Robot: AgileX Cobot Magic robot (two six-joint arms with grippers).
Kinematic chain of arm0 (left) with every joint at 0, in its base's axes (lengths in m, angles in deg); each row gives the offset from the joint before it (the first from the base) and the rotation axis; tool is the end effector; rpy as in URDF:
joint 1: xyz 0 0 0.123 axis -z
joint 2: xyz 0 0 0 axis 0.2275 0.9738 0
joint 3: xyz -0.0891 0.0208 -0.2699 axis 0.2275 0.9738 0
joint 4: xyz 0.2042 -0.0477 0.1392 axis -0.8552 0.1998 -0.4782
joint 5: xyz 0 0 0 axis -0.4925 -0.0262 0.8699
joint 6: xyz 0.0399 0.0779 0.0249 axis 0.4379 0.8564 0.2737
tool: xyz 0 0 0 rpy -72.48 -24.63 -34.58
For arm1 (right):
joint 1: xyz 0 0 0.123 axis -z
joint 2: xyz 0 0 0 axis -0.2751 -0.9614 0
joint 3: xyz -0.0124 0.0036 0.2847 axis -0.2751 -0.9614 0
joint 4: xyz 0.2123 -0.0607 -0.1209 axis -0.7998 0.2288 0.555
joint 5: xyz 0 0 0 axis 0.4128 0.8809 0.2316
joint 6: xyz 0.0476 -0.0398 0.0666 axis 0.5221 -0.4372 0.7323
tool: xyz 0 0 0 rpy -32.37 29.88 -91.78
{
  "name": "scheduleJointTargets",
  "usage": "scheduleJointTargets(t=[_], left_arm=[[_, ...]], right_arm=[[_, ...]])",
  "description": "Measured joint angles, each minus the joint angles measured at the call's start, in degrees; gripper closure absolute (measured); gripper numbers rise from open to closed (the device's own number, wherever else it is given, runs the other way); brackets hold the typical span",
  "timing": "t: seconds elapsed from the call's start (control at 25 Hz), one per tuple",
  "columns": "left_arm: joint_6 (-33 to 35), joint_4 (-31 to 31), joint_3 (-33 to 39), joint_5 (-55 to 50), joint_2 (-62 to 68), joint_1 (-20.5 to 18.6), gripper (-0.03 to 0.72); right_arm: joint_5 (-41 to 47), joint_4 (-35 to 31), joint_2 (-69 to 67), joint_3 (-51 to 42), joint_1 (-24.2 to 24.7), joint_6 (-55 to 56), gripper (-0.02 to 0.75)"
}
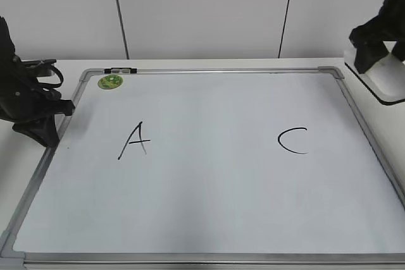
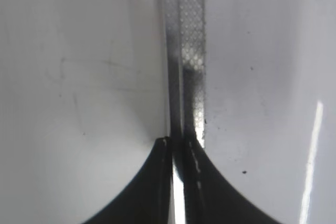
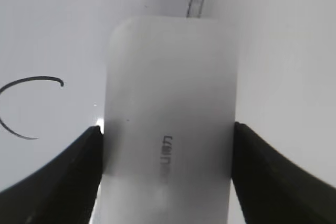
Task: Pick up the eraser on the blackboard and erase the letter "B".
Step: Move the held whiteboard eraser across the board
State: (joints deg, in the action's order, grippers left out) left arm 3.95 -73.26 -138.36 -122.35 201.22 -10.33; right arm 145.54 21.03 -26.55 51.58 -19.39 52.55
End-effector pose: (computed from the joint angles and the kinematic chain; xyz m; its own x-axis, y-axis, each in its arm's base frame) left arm 0.4080 -0.0311 0.1283 -0.9975 0.0152 -0.0684 0.0235 0.9922 -0.1228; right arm 0.3968 0.0170 0.2817 -0.9108 -0.2725 -0.3101 -0.2391 0.9606 -0.1417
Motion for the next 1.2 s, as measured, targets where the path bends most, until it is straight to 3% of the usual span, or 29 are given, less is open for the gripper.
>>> scheduleJointTargets(t=[0.2, 0.6, 0.84, 1.2], left_arm=[[0.00, 0.00, 0.00, 0.00, 0.00, 0.00, 0.685], [0.00, 0.22, 0.00, 0.00, 0.00, 0.00, 0.685], [0.00, 0.22, 0.00, 0.00, 0.00, 0.00, 0.685], [0.00, 0.22, 0.00, 0.00, 0.00, 0.00, 0.685]], right_arm=[[-2.91, -0.13, 0.03, -5.58, 1.96, 2.84, 0.197], [-19.60, -2.76, 0.03, -20.18, 1.96, 7.69, 0.197], [-24.51, -2.82, 0.03, -20.80, 1.96, 8.80, 0.198], [-24.77, -2.82, -3.01, -20.90, 1.96, 9.58, 0.199]])
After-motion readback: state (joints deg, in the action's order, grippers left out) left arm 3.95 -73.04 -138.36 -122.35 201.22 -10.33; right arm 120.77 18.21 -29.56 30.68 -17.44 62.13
